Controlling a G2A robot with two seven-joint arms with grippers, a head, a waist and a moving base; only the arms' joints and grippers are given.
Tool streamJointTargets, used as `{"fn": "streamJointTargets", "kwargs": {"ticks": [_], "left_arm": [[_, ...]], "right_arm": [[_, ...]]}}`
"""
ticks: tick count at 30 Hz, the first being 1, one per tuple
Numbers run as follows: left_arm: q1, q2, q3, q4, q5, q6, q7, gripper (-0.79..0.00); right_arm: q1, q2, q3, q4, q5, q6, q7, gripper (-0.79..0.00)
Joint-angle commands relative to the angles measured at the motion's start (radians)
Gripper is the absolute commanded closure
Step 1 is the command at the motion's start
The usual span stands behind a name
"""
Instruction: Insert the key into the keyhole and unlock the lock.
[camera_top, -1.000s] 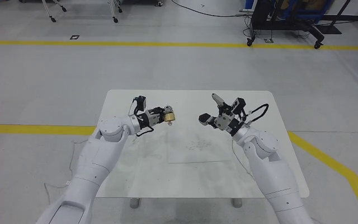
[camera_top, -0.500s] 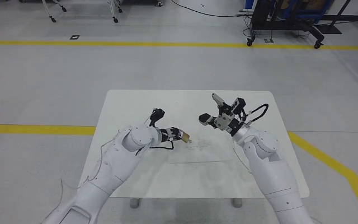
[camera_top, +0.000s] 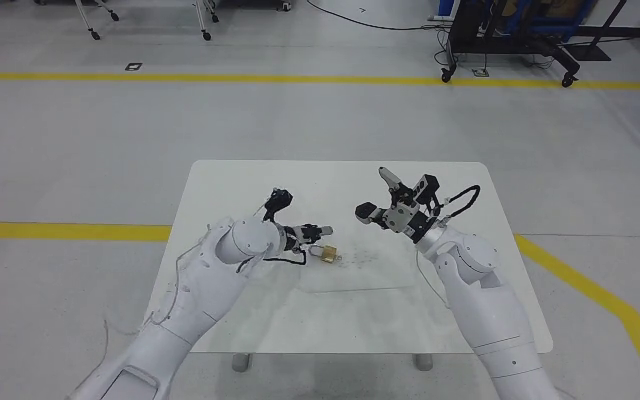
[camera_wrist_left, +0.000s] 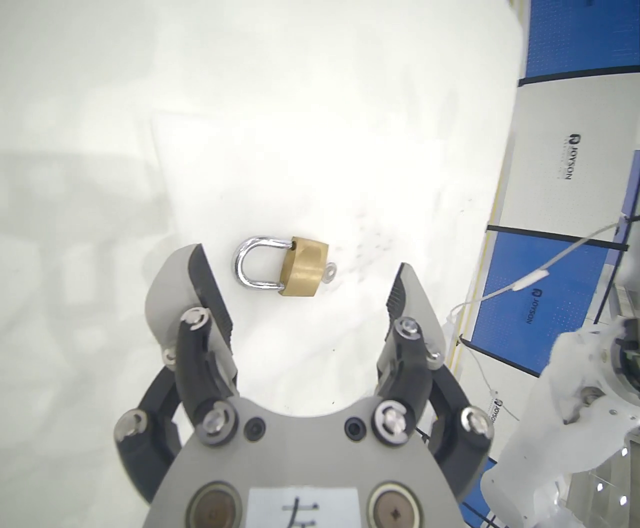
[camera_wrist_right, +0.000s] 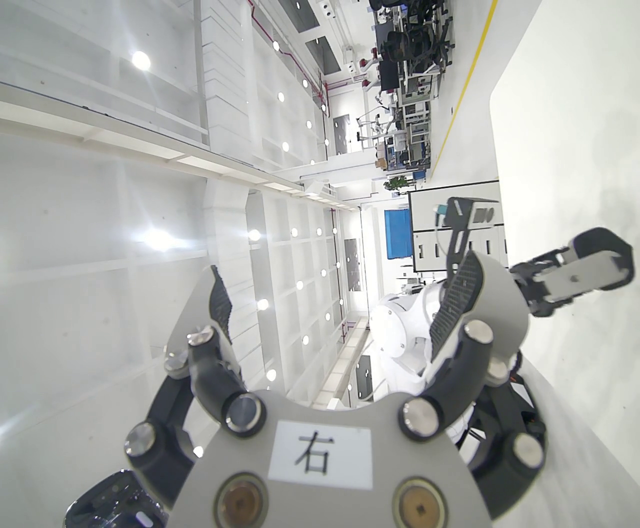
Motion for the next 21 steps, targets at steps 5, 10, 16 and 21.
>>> {"fn": "streamJointTargets", "kwargs": {"ticks": [5, 10, 16, 21], "left_arm": [[0.126, 0.038, -0.183, -0.165, -0.020, -0.208, 0.170, -0.785], [0.201, 0.064, -0.292, -0.274, 0.116, -0.285, 0.303, -0.628], [0.258, 0.085, -0.376, -0.373, 0.307, -0.300, 0.402, -0.785], [0.289, 0.079, -0.397, -0.416, 0.200, -0.322, 0.453, -0.785]], "right_arm": [[0.000, 0.000, 0.000, 0.000, 0.000, 0.000, 0.000, -0.785], [0.000, 0.000, 0.000, 0.000, 0.000, 0.000, 0.000, -0.785], [-0.036, 0.001, 0.016, -0.048, -0.106, -0.134, -0.162, -0.785], [-0.086, 0.002, 0.145, -0.114, 0.016, -0.330, -0.244, -0.785]]}}
